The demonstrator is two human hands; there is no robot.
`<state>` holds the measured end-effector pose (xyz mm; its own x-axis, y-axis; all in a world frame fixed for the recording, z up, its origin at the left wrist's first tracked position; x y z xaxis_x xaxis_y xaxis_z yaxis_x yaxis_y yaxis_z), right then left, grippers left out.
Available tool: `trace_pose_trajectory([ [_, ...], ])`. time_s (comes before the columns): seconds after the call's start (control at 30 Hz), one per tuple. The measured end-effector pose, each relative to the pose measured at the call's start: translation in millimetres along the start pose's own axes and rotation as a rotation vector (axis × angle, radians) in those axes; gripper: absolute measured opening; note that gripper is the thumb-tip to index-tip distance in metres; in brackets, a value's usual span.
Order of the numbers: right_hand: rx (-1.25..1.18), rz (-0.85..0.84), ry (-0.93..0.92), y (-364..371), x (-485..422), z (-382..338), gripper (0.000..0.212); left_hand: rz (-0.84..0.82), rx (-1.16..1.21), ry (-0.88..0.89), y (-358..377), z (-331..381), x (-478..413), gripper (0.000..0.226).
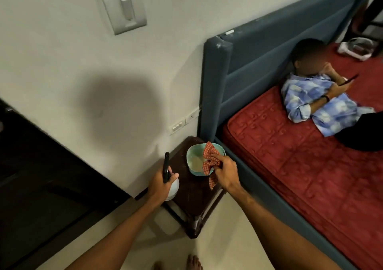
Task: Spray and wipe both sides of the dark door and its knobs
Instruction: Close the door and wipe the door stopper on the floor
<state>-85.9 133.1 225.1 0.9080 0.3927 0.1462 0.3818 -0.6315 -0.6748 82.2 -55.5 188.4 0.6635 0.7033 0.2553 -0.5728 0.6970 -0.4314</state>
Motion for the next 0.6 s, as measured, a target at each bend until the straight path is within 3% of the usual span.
trace_pose_trajectory([
  [0.07, 0.001, -0.004, 0.053, 1, -20, 9, 0.054, -0.032, -0.023, -0.007, 19, -10, -22, 0.04],
  [0.17, -0.003, -0.006, 0.127, 10, -51, 20, 0.057, -0.047, -0.068, -0.001, 38, -21, -51, 0.026],
  [0.4, -0.096, -0.058, 0.343, 82, -129, 76, 0.053, -0.059, -0.093, 0.002, 88, -67, -124, 0.037],
  [0.6, -0.078, -0.159, 0.425, 134, -163, 109, 0.061, -0.069, -0.07, 0.041, 106, -94, -150, 0.016],
])
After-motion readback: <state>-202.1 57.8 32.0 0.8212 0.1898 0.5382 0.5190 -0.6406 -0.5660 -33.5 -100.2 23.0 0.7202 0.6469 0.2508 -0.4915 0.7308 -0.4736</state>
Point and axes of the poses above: each hand's wrist, its own x-axis away from the middle knuckle, its own y-axis out of the palm, z = x × y, the point moved 2 cm from there along -x, towards the middle knuckle, and after that the axes turned 6 degrees about z, right-handed, at the moved point
